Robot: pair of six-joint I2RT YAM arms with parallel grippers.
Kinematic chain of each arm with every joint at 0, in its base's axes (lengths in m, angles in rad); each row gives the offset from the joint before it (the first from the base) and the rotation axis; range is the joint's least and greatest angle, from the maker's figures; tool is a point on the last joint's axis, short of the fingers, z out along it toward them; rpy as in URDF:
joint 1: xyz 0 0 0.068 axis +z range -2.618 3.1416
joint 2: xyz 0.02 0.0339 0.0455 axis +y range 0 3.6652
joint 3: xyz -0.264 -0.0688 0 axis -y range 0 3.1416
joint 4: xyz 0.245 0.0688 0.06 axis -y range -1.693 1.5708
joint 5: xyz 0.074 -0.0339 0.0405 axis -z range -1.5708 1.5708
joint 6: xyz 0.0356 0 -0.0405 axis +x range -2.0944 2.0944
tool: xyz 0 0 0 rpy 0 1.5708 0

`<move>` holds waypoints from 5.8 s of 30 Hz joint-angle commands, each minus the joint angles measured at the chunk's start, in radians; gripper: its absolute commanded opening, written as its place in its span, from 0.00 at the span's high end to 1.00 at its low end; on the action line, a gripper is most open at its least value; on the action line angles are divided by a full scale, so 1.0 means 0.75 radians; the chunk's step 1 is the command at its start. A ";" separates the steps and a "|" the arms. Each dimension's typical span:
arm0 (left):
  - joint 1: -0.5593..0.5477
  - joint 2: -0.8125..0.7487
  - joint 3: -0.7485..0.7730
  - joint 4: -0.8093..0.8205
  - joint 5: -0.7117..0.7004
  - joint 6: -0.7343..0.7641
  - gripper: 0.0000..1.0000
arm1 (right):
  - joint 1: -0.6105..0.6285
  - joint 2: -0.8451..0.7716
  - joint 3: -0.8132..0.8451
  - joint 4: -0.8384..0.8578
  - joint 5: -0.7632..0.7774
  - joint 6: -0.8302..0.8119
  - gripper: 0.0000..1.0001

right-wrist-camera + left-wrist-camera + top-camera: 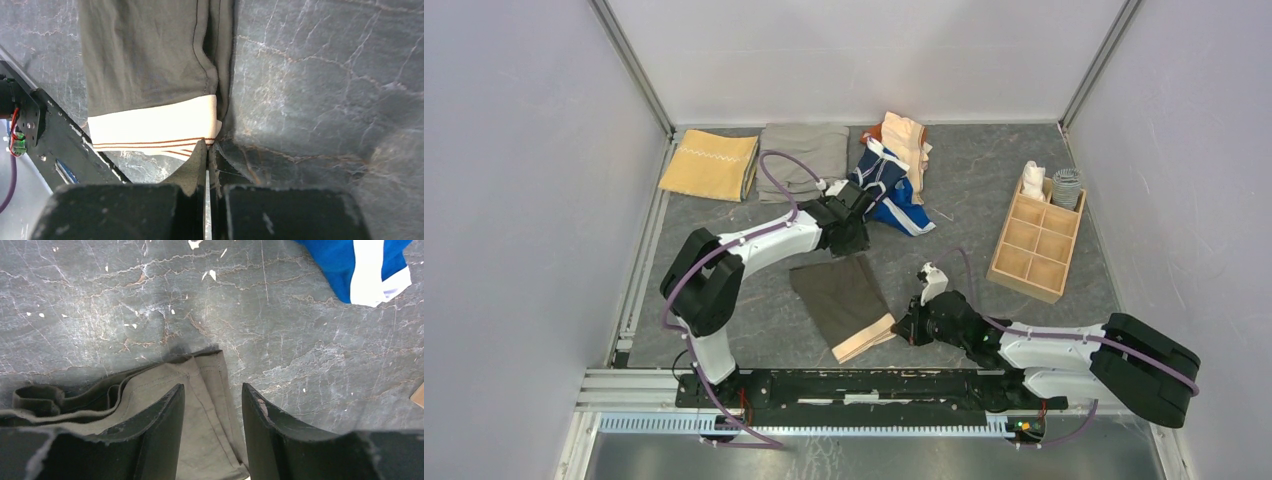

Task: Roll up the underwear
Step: Fold the underwear at the center of the board.

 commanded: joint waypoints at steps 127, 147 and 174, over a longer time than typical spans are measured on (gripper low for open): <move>0.005 -0.765 -0.818 0.663 -0.233 0.002 0.98 | 0.632 0.066 0.676 -0.785 0.939 -1.016 1.00; 0.059 -0.879 -0.933 0.696 -0.248 -0.033 0.98 | 0.789 0.305 0.812 -0.957 1.330 -1.061 1.00; 0.078 -1.132 -1.162 0.712 -0.147 -0.084 0.98 | 0.789 0.273 0.679 -0.798 1.140 -1.393 1.00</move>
